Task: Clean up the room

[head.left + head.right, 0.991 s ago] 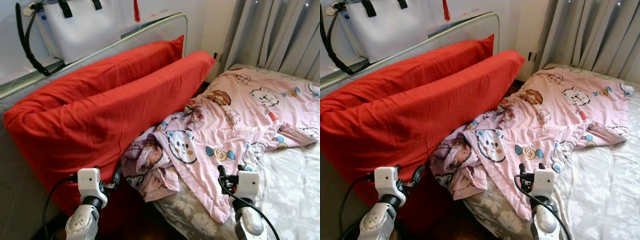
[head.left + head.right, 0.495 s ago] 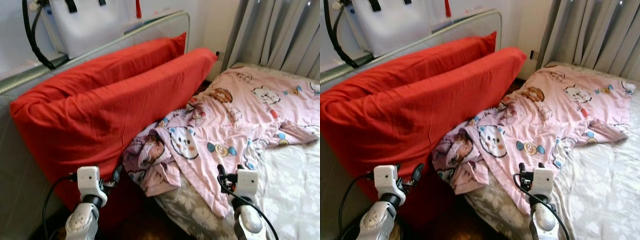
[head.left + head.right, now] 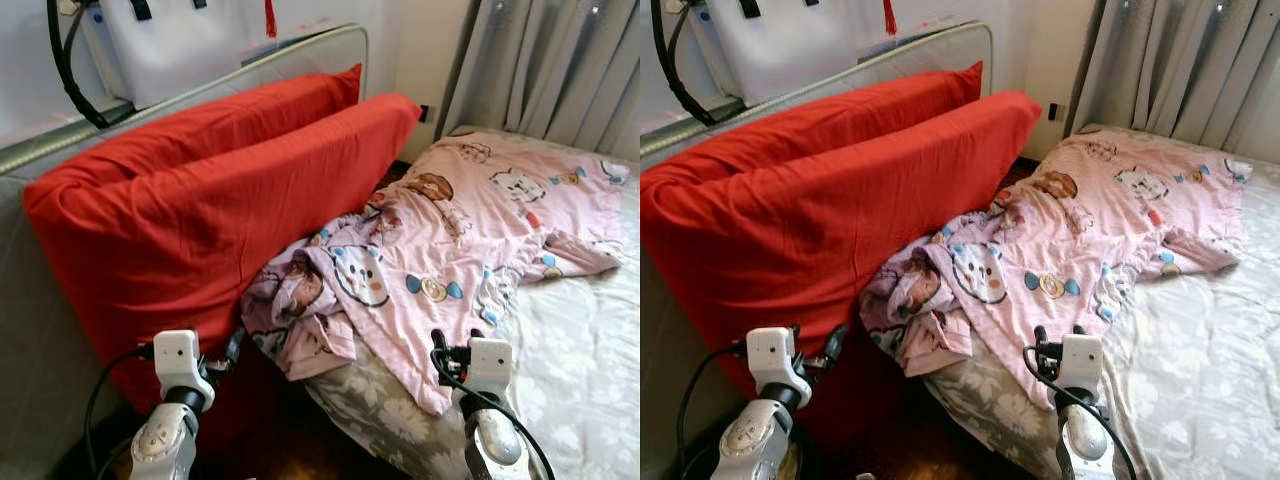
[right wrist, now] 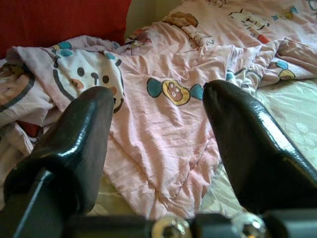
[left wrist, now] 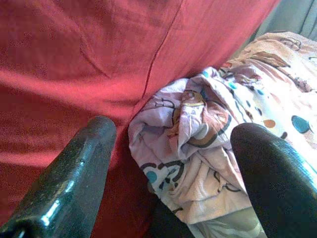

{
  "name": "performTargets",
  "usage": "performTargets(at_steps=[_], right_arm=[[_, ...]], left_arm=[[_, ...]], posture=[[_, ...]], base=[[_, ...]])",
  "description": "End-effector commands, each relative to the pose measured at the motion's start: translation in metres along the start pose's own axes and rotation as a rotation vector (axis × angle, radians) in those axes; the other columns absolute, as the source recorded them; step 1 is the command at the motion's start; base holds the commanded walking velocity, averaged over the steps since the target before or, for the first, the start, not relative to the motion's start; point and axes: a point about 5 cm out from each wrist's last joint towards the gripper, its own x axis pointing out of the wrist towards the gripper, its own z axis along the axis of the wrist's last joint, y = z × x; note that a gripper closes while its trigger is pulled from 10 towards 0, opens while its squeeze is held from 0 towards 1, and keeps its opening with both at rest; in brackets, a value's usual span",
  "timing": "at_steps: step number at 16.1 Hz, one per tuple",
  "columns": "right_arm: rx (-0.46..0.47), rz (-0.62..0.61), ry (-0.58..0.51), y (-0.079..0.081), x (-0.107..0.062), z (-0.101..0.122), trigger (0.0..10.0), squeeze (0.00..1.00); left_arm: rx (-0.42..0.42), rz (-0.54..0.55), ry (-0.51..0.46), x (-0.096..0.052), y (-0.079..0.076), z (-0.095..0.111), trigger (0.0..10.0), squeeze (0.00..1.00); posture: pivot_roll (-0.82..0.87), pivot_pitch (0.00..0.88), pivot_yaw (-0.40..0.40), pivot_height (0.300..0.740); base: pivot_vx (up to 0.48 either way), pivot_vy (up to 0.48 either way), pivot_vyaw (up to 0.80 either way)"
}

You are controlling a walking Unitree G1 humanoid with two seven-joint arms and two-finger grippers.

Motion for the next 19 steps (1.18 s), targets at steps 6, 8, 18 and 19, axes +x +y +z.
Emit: performTargets(at_steps=[6, 8, 18, 19], right_arm=[[0.002, 0.015, 0.008, 0.0039, 0.0022, 0.0, 10.0, 0.0], [-0.006, 0.023, 0.035, 0.0049, 0.0028, -0.0027, 10.0, 0.0], [0.0, 0.053, 0.042, 0.0103, 0.0031, -0.0042, 10.0, 0.0], [0.004, 0.05, 0.058, 0.0108, 0.0037, -0.0058, 10.0, 0.0]], left_arm=[[-0.013, -0.004, 0.01, -0.0007, -0.002, -0.0007, 10.0, 0.0], [-0.014, -0.004, 0.011, -0.0009, -0.0029, -0.0007, 10.0, 0.0], [-0.023, -0.018, 0.011, 0.0007, -0.0069, 0.001, 10.0, 0.0], [-0.023, -0.017, 0.011, 0.0009, -0.0066, 0.0012, 10.0, 0.0]], posture=[[-0.03, 0.012, 0.021, 0.659], [-0.03, 0.013, 0.022, 0.659], [-0.03, 0.014, 0.027, 0.644], [-0.03, 0.015, 0.028, 0.644]], base=[[0.0, 0.0, 0.0], [0.0, 0.0, 0.0], [0.0, 0.0, 0.0], [0.0, 0.0, 0.0]])
